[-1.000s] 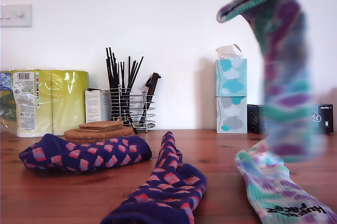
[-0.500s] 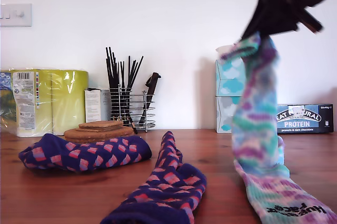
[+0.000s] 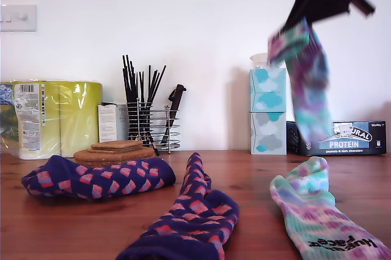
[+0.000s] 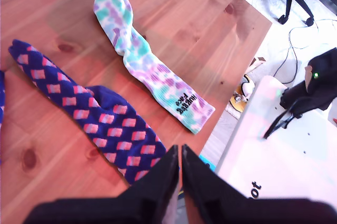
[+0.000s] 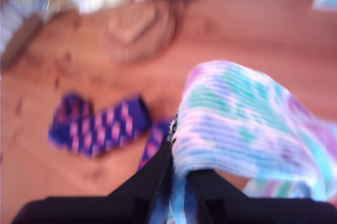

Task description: Pair up the socks based on colour and pattern, by placing each sock on top of its pair

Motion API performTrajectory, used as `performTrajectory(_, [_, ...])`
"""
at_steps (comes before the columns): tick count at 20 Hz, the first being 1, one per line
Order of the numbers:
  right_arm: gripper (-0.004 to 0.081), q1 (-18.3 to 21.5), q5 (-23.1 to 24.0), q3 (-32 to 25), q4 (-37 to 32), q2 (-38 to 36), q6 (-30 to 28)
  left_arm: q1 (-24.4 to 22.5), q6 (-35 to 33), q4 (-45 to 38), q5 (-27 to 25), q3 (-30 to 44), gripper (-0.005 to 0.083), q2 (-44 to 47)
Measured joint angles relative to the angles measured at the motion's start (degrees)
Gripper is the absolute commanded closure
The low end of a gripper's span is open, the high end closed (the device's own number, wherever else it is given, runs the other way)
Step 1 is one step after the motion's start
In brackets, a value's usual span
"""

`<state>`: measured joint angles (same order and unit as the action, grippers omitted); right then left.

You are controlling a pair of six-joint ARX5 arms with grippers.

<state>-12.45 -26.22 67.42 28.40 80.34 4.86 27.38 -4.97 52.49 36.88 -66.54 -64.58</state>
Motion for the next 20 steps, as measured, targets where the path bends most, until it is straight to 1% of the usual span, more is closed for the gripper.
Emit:
performTrajectory(1, [0.0783, -1.3, -1.0, -3.6, -0.7, 0.2, 0.5, 0.0, 0.0, -0.2, 0.0, 0.0, 0.0795, 0.0])
performTrajectory(3, [0.0783, -5.5, -3.2, -11.6, -3.7, 0.8, 3.0, 0.0, 0.0, -0.2, 0.0, 0.0, 0.0795, 0.0])
performTrajectory(4, [0.0783, -7.4, -3.5, -15.1, -5.7, 1.1, 4.2, 0.0, 0.0, -0.2, -0.1, 0.0, 0.0795, 0.0])
performTrajectory(6, [0.0783, -10.5, -4.2, -20.4, -6.8, 1.2, 5.4, 0.0, 0.0, -0.2, -0.1, 0.0, 0.0795, 0.0])
performTrajectory(7, [0.0783, -11.1, -4.7, -22.2, -6.6, 1.2, 5.6, 0.0, 0.0, -0.1, -0.1, 0.0, 0.0795, 0.0])
performTrajectory(8, [0.0783, -11.3, -5.4, -23.4, -5.9, 0.9, 5.6, 0.0, 0.0, -0.1, -0.1, 0.0, 0.0795, 0.0])
performTrajectory(10, [0.0783, -11.3, -7.3, -24.7, -2.3, -1.5, 5.1, 0.0, 0.0, -0.1, -0.2, 0.0, 0.0795, 0.0])
performTrajectory(13, [0.0783, -10.7, -8.0, -24.6, 4.0, -8.7, 4.1, 0.0, 0.0, -0.2, -0.2, 0.0, 0.0795, 0.0])
performTrajectory(15, [0.0783, -10.0, -9.0, -24.5, 7.8, -10.9, 4.1, 0.0, 0.0, -0.7, -0.2, 0.0, 0.0795, 0.0])
performTrajectory(18, [0.0783, -9.7, -9.0, -24.5, 6.3, -11.0, 5.5, 0.0, 0.0, -1.2, -0.2, 0.0, 0.0795, 0.0])
performTrajectory(20, [0.0783, -9.7, -8.6, -24.5, 7.6, -11.0, 5.9, 0.0, 0.0, -1.2, -0.2, 0.0, 0.0795, 0.0])
